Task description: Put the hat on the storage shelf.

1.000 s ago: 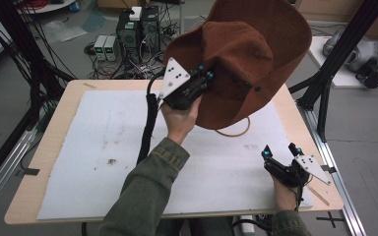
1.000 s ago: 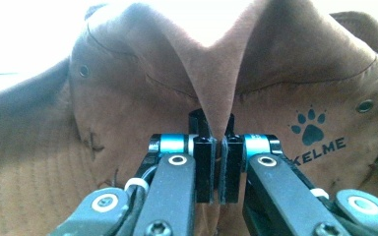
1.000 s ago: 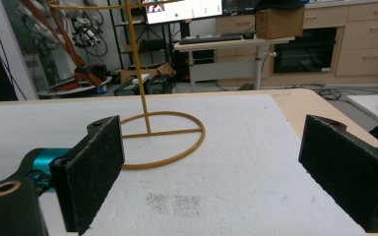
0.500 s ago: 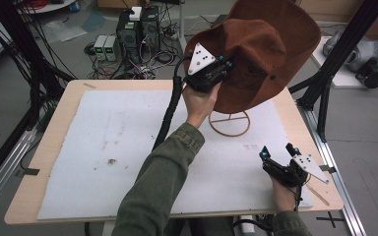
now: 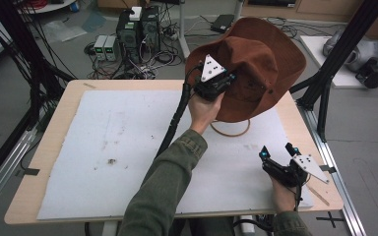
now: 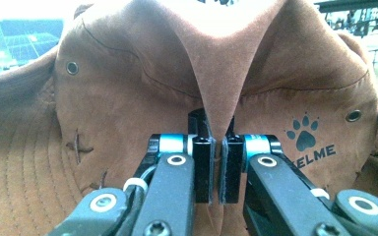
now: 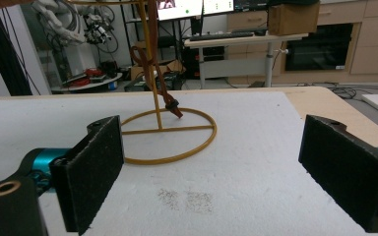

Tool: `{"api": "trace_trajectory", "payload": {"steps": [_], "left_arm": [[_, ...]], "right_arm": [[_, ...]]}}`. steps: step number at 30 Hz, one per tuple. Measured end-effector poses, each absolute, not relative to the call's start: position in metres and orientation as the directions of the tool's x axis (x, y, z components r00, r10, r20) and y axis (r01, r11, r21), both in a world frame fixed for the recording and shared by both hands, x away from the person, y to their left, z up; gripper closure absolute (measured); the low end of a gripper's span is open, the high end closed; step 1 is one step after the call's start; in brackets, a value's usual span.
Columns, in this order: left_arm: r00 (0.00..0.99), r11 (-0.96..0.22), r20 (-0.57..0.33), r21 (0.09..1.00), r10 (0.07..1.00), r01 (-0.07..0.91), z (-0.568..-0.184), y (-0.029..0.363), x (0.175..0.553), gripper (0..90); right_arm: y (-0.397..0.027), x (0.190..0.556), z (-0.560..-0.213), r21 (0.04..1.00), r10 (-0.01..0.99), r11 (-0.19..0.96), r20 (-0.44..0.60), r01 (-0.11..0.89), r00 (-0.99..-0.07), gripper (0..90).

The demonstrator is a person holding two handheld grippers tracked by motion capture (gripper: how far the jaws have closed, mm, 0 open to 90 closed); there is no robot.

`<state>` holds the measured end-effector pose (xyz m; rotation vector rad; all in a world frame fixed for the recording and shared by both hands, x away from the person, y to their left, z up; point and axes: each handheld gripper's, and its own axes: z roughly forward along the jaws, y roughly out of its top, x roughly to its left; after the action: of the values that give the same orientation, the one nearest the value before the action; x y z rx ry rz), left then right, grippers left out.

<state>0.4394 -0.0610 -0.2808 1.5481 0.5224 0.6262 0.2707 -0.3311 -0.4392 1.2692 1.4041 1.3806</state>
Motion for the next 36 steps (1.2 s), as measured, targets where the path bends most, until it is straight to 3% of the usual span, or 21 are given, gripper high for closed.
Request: {"api": "trace_trajectory", "payload": {"steps": [6, 18, 24, 25, 26, 31, 36], "left_arm": [[0.75, -0.078, 0.044, 0.997, 0.661, 0.01, -0.29, -0.062, 0.449, 86.6], [0.735, -0.038, 0.036, 0.999, 0.677, -0.015, -0.28, -0.055, 0.446, 78.9], [0.729, 0.002, 0.035, 0.999, 0.684, -0.051, -0.271, -0.051, 0.439, 59.1], [0.727, 0.001, 0.04, 0.998, 0.686, -0.056, -0.27, -0.05, 0.438, 52.0], [0.72, 0.001, 0.04, 0.998, 0.693, -0.057, -0.27, -0.049, 0.438, 52.0], [0.709, 0.003, 0.041, 0.998, 0.704, -0.061, -0.268, -0.045, 0.436, 28.6], [0.684, 0.0, 0.053, 0.997, 0.728, -0.077, -0.26, -0.034, 0.43, 17.5]], "right_arm": [[-0.331, 0.271, -0.439, 0.988, 0.974, -0.088, 0.112, 0.128, -0.199, 9.3], [-0.33, 0.271, -0.439, 0.988, 0.974, -0.091, 0.115, 0.125, -0.194, 9.3], [-0.331, 0.27, -0.439, 0.989, 0.975, -0.083, 0.107, 0.126, -0.195, 9.3], [-0.331, 0.27, -0.439, 0.989, 0.975, -0.082, 0.106, 0.124, -0.197, 9.3], [-0.331, 0.27, -0.439, 0.989, 0.975, -0.082, 0.106, 0.124, -0.197, 9.3], [-0.331, 0.269, -0.438, 0.989, 0.975, -0.085, 0.107, 0.12, -0.194, 9.3], [-0.331, 0.27, -0.438, 0.989, 0.975, -0.081, 0.104, 0.12, -0.197, 9.3]]}}
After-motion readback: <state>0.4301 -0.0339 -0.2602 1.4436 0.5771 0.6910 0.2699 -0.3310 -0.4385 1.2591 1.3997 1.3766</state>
